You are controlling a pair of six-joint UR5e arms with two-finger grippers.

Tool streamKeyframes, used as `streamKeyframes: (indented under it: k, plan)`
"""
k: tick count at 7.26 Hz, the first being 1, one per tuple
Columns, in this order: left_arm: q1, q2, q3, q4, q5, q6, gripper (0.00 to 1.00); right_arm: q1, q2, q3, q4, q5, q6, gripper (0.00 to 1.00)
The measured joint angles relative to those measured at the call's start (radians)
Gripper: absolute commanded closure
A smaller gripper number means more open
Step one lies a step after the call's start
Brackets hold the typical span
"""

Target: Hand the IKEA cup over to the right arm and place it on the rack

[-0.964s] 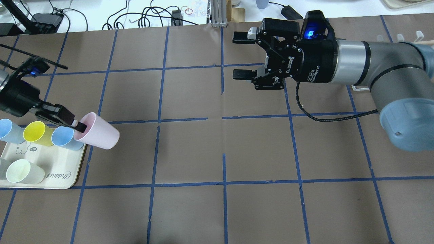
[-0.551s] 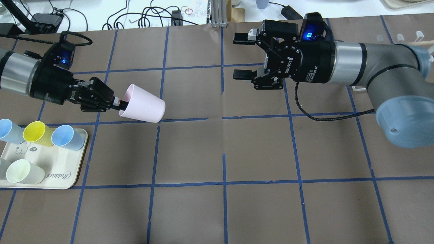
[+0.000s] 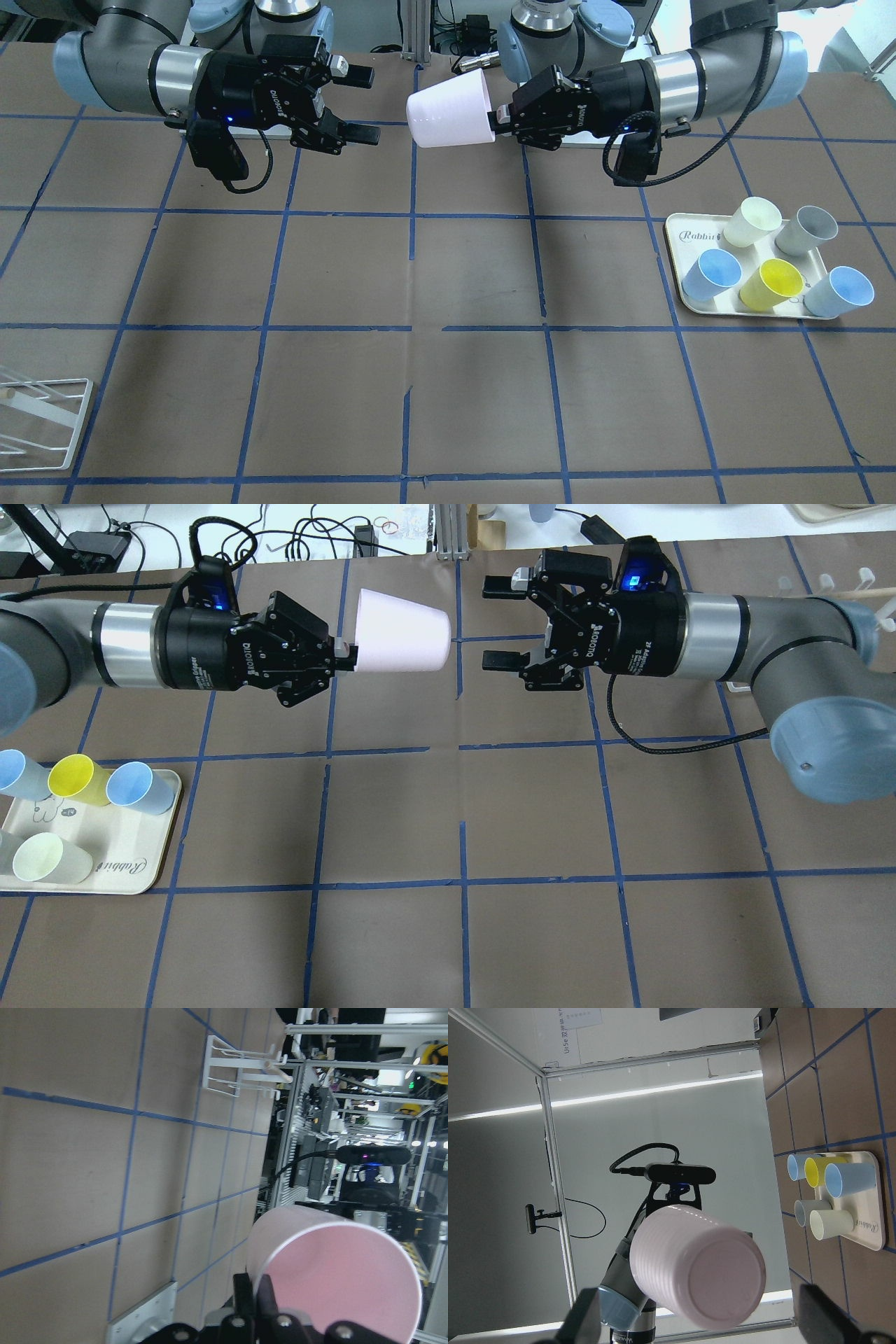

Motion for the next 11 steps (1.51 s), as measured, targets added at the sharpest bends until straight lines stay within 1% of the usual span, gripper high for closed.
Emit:
streamKeyframes:
  k: [1, 2, 3, 6, 11]
  plan:
    - [-0.011, 0.012, -0.053, 0.006, -0.08, 0.002, 1.0, 0.0, 0.0, 0.0, 0.001, -0.003, 0.003, 0.0]
    - [-0.015, 0.023, -0.088, 0.009, -0.129, 0.005, 1.0, 0.0, 0.0, 0.0, 0.003, -0.003, 0.009, 0.0]
    - [-0.018, 0.031, -0.105, 0.009, -0.153, 0.007, 1.0, 0.0, 0.0, -0.001, 0.004, -0.001, 0.021, 0.0]
    - [-0.04, 0.049, -0.116, 0.011, -0.169, 0.009, 1.0, 0.006, 0.001, -0.003, 0.004, 0.005, 0.036, 0.0]
    - [-0.05, 0.06, -0.117, 0.011, -0.171, 0.01, 1.0, 0.02, 0.002, -0.008, 0.003, -0.001, 0.058, 0.0]
